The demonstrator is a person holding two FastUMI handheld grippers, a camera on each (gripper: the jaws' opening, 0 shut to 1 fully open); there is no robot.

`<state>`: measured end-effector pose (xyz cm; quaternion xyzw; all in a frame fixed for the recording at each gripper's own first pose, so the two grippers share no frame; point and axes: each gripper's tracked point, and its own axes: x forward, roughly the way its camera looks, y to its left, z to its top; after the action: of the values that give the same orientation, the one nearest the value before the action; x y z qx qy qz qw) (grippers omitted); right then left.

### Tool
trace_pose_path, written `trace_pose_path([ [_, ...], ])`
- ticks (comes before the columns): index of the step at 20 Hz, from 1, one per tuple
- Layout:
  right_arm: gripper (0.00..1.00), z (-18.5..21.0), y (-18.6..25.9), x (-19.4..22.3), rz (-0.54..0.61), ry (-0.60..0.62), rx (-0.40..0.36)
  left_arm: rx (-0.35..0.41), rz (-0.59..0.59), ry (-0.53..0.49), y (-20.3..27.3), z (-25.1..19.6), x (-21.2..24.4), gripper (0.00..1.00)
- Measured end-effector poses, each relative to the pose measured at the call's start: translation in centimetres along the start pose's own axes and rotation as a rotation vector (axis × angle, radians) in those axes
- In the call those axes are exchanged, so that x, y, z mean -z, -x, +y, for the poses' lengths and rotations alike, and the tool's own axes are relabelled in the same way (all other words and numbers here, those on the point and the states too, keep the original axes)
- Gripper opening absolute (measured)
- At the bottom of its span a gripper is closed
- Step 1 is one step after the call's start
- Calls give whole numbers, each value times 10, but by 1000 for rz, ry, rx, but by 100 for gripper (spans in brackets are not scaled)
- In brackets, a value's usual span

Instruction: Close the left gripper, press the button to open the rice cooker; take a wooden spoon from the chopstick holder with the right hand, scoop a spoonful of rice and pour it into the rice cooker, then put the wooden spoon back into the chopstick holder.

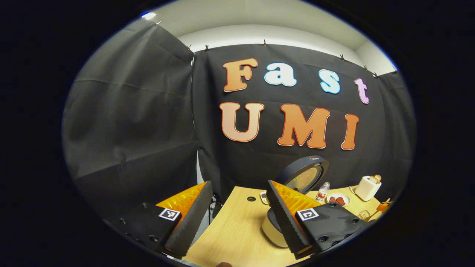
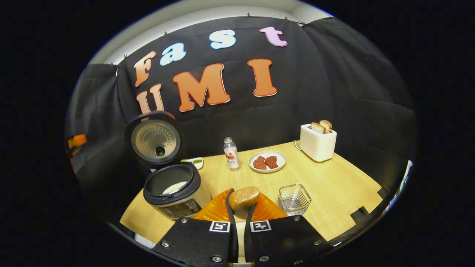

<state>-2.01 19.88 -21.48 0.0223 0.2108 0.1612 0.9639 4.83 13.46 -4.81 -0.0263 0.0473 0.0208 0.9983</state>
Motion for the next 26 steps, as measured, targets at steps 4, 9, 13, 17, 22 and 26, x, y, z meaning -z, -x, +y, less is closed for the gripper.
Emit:
trace_pose_path([
  [4, 5, -2, -3, 34, 37, 45, 54, 11, 12, -25, -3, 5, 6, 96],
  [9, 6, -8, 5, 65, 91, 26, 105, 13, 20, -27, -8, 12, 11, 96],
  [13, 6, -11, 12, 75, 118, -134, 135, 4, 30, -18, -13, 15, 18, 96],
  [17, 6, 5, 14, 78, 138, -310, 92, 7, 46, -10, -15, 8, 23, 96],
  [22, 6, 26, -1, 85, 142, -565, -3, -23, 42, -17, -13, 12, 20, 96],
  [26, 5, 32, -12, 91, 143, -709, -71, -35, 62, -9, -12, 10, 29, 96],
])
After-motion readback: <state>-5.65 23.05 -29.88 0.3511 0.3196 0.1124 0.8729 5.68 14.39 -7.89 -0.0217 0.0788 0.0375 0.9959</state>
